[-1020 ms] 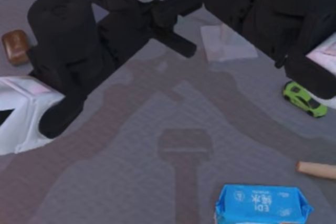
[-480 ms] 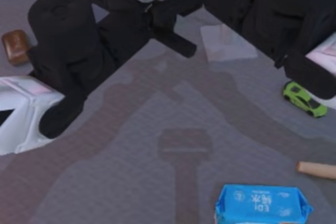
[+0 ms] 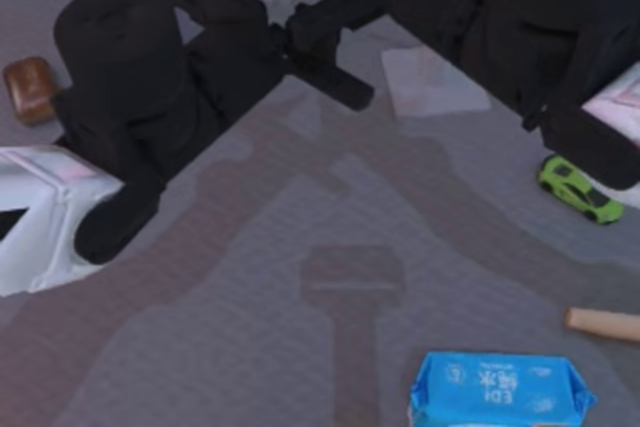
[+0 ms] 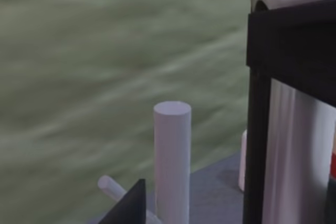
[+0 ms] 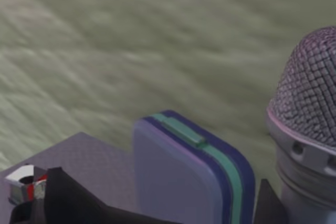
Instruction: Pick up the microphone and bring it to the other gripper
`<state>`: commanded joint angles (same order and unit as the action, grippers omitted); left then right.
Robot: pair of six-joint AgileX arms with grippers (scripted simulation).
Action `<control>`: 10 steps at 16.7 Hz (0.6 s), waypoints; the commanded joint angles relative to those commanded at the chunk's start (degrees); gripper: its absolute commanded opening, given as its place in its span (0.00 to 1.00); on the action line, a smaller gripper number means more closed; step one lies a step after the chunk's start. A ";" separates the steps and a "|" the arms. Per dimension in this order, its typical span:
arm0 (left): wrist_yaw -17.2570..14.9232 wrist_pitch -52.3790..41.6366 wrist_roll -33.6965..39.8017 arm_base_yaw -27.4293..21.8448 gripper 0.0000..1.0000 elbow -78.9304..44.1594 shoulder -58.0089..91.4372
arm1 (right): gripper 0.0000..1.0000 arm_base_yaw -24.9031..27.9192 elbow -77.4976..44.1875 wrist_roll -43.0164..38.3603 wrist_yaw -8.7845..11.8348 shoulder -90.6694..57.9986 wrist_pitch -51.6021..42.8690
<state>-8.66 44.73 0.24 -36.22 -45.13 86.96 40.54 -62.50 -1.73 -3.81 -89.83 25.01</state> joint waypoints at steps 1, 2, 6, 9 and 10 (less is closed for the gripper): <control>0.00 0.00 0.00 0.00 1.00 0.00 0.00 | 0.00 0.00 0.00 0.00 0.00 0.00 0.00; 0.00 0.00 0.00 0.00 1.00 0.00 0.00 | 0.00 0.00 0.00 0.00 0.00 0.00 0.00; 1.86 -0.16 -0.85 1.66 1.00 0.52 0.10 | 0.00 -0.08 0.03 0.60 -0.39 0.57 0.00; 1.42 -0.98 -0.76 2.48 1.00 3.94 -3.99 | 0.00 -1.71 1.78 0.67 1.39 2.25 -0.23; 1.24 -1.38 -0.74 2.92 1.00 5.67 -6.27 | 0.00 -2.49 2.58 0.69 2.28 3.10 -0.28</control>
<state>-7.43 43.35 -0.50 -33.30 -39.45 80.69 38.05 -59.92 -1.04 -1.53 -86.74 24.72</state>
